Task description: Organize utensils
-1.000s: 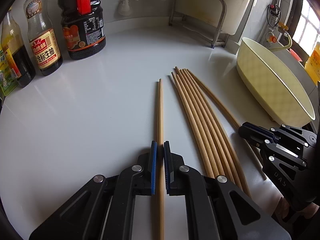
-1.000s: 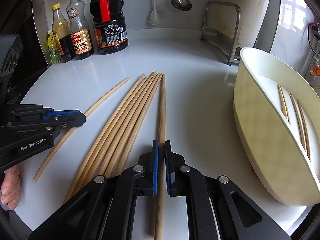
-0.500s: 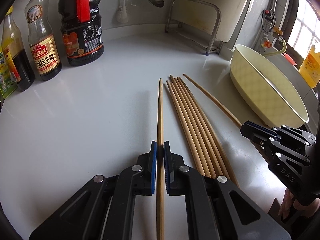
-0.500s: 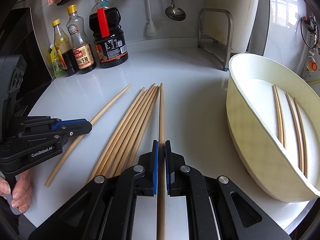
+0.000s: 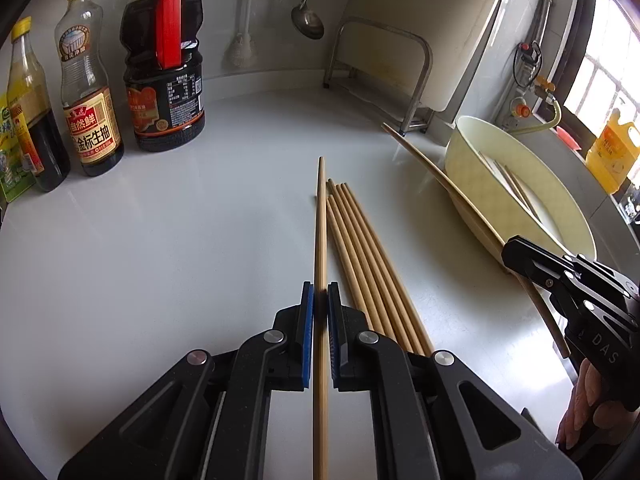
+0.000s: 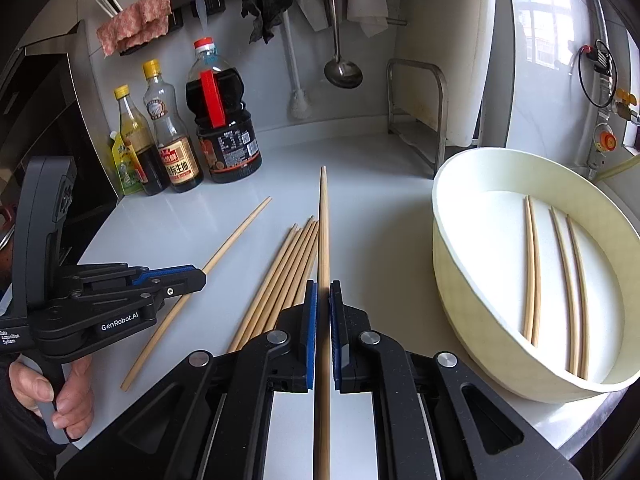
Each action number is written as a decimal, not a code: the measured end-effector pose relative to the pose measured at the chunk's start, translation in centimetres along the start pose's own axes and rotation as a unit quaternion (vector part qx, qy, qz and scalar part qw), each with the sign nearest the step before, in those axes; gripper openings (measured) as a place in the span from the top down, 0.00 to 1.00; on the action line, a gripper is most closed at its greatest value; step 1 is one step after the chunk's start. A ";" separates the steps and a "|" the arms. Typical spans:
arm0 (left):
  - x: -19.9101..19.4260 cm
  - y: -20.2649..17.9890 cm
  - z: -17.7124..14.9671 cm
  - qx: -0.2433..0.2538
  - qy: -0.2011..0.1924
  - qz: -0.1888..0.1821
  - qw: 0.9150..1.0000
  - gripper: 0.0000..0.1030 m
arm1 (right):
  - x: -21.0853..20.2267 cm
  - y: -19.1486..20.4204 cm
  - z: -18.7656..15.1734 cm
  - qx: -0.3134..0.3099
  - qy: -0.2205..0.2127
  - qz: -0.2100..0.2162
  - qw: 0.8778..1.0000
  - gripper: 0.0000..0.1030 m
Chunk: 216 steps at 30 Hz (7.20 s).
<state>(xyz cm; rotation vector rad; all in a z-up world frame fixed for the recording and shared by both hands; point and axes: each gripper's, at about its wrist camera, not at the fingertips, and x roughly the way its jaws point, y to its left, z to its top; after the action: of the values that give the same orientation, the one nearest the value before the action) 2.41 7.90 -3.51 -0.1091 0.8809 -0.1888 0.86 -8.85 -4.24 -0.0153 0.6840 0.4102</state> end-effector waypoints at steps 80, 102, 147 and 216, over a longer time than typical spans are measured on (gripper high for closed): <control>4.1 -18.2 11.6 0.086 -0.014 -0.046 0.995 0.33 | -6.7 -17.7 2.1 0.181 -0.055 -0.087 0.978 0.80; -0.8 -11.4 7.6 0.060 -0.028 -0.004 0.998 0.31 | -6.7 -11.8 2.9 0.123 -0.055 -0.037 0.990 0.66; -4.6 3.5 -1.5 -0.064 -0.010 0.079 0.995 0.28 | -0.6 1.9 -0.3 -0.004 0.028 0.067 0.997 0.54; 3.9 -0.7 -1.7 0.026 0.046 0.069 0.996 0.15 | 5.6 0.0 -3.2 -0.038 0.107 -0.046 0.992 0.49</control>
<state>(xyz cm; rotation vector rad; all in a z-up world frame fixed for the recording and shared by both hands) 3.43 6.40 -7.44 0.0090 0.9717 -0.0885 2.80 -7.33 -10.22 -0.1650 0.8754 0.3481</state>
